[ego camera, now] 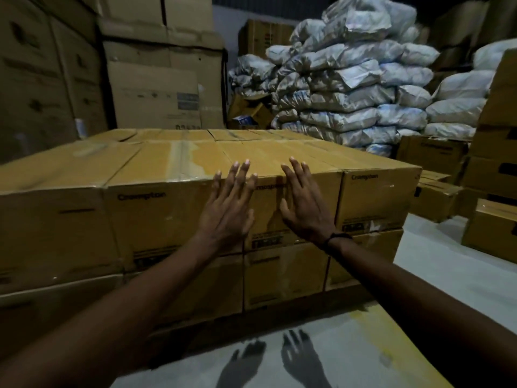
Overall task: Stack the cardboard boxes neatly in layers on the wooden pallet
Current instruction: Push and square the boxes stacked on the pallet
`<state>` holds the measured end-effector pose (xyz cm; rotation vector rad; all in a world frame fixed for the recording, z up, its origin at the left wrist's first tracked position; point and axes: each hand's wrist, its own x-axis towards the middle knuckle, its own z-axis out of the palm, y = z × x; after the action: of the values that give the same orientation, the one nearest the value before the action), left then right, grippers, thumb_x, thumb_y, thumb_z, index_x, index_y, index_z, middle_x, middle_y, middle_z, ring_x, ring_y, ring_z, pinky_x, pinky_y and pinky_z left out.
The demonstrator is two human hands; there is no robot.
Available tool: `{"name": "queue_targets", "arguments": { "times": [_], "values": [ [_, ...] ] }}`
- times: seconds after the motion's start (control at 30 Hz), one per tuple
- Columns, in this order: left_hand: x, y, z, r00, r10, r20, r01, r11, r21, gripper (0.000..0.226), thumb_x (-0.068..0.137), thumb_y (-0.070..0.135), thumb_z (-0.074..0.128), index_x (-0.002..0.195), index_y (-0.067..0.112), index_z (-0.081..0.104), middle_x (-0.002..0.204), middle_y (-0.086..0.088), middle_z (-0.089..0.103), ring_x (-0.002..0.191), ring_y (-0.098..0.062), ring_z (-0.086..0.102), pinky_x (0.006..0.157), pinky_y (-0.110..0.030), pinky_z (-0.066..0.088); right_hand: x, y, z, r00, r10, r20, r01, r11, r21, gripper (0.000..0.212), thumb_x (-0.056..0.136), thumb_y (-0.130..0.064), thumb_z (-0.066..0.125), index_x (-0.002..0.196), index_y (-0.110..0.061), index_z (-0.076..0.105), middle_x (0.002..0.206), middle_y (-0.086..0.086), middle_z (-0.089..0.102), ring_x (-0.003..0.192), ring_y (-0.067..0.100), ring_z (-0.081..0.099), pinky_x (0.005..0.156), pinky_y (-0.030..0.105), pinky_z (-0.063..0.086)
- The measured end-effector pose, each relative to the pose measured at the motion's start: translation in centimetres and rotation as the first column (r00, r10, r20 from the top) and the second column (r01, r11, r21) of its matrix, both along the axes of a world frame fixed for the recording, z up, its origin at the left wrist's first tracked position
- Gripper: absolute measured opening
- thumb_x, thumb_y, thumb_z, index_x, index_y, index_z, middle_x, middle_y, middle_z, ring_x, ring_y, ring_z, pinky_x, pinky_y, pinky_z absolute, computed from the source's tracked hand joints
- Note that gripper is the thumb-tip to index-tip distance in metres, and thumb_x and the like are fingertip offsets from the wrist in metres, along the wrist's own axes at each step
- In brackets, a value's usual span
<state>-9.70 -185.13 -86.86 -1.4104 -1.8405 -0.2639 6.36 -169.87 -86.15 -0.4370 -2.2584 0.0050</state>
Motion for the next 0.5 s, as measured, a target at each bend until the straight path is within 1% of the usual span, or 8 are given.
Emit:
{"name": "queue_targets", "arguments": {
  "times": [0.07,0.13,0.17,0.23,0.3,0.4,0.47,0.5],
  "values": [
    [-1.7,-0.7,1.3,0.995,0.076,0.062,-0.073,0.996,-0.049,0.077,0.104,0.049,0.035,0.164,0.017,0.001,0.172,-0.012,-0.008,0.158,-0.029,-0.01,0.127,-0.053,-0.004,-1.2,-0.5,1.4,0.997,0.07,0.044,-0.068,0.997,-0.041,0.067,0.1,-0.036,0.051,0.161,-0.023,0.027,0.17,0.002,0.019,0.158,0.023,0.006,0.127,0.051,0.012],
    [-3.1,-1.5,3.0,0.982,0.139,0.128,-0.122,0.983,-0.134,0.068,0.108,0.05,0.027,0.164,0.019,0.004,0.172,-0.009,0.003,0.159,-0.027,-0.001,0.127,-0.049,-0.006,-2.5,-1.6,2.7,0.986,0.112,0.127,-0.104,0.992,-0.07,0.06,0.102,-0.045,0.044,0.158,-0.025,0.036,0.166,0.002,0.031,0.156,0.023,0.017,0.126,0.049,0.014],
    [-3.6,-1.9,3.4,0.976,0.146,0.162,-0.12,0.98,-0.159,0.065,0.109,0.049,0.027,0.163,0.02,0.008,0.171,-0.008,0.012,0.158,-0.026,0.008,0.127,-0.049,-0.001,-3.1,-2.1,2.9,0.978,0.134,0.16,-0.122,0.989,-0.083,0.056,0.103,-0.046,0.046,0.155,-0.025,0.04,0.162,0.002,0.038,0.152,0.024,0.026,0.125,0.049,0.018],
    [-3.8,-2.2,3.6,0.965,0.101,0.244,-0.064,0.985,-0.158,0.061,0.108,0.048,0.034,0.161,0.022,0.019,0.166,-0.006,0.028,0.153,-0.024,0.025,0.126,-0.047,0.013,-4.5,-2.7,3.2,0.969,0.166,0.181,-0.15,0.984,-0.095,0.046,0.105,-0.041,0.052,0.148,-0.025,0.05,0.147,0.001,0.055,0.137,0.022,0.046,0.119,0.054,0.028],
    [-4.0,-2.4,3.8,0.949,0.048,0.311,-0.012,0.993,-0.116,0.059,0.107,0.048,0.04,0.159,0.024,0.026,0.163,-0.004,0.035,0.149,-0.023,0.032,0.124,-0.046,0.021,-5.8,-3.3,3.5,0.977,0.151,0.148,-0.134,0.984,-0.117,0.041,0.105,-0.038,0.054,0.144,-0.026,0.055,0.137,-0.002,0.062,0.128,0.02,0.053,0.116,0.054,0.028],
    [-3.8,-2.2,3.6,0.941,0.034,0.336,-0.003,0.996,-0.093,0.057,0.107,0.047,0.042,0.158,0.026,0.03,0.162,-0.002,0.038,0.147,-0.021,0.035,0.123,-0.047,0.024,-7.1,-3.5,3.1,0.992,0.11,0.06,-0.101,0.985,-0.136,0.033,0.104,-0.03,0.056,0.137,-0.027,0.062,0.13,-0.003,0.069,0.123,0.02,0.059,0.117,0.049,0.027],
    [-3.8,-2.3,3.8,0.937,0.038,0.347,-0.002,0.994,-0.105,0.056,0.107,0.044,0.044,0.158,0.025,0.03,0.162,-0.002,0.038,0.148,-0.022,0.034,0.123,-0.047,0.024,-7.5,-3.3,2.6,0.997,0.08,0.009,-0.078,0.989,-0.122,0.03,0.103,-0.027,0.059,0.132,-0.029,0.066,0.122,-0.003,0.073,0.114,0.02,0.064,0.114,0.049,0.037],
    [-3.8,-2.5,4.2,0.932,0.034,0.361,0.012,0.992,-0.125,0.056,0.107,0.042,0.045,0.159,0.024,0.03,0.162,-0.002,0.037,0.148,-0.022,0.034,0.123,-0.047,0.023,-7.6,-3.3,2.6,0.997,0.081,-0.003,-0.08,0.989,-0.125,0.03,0.102,-0.027,0.06,0.131,-0.029,0.067,0.119,-0.003,0.073,0.111,0.019,0.065,0.11,0.049,0.044]
  ]
}}
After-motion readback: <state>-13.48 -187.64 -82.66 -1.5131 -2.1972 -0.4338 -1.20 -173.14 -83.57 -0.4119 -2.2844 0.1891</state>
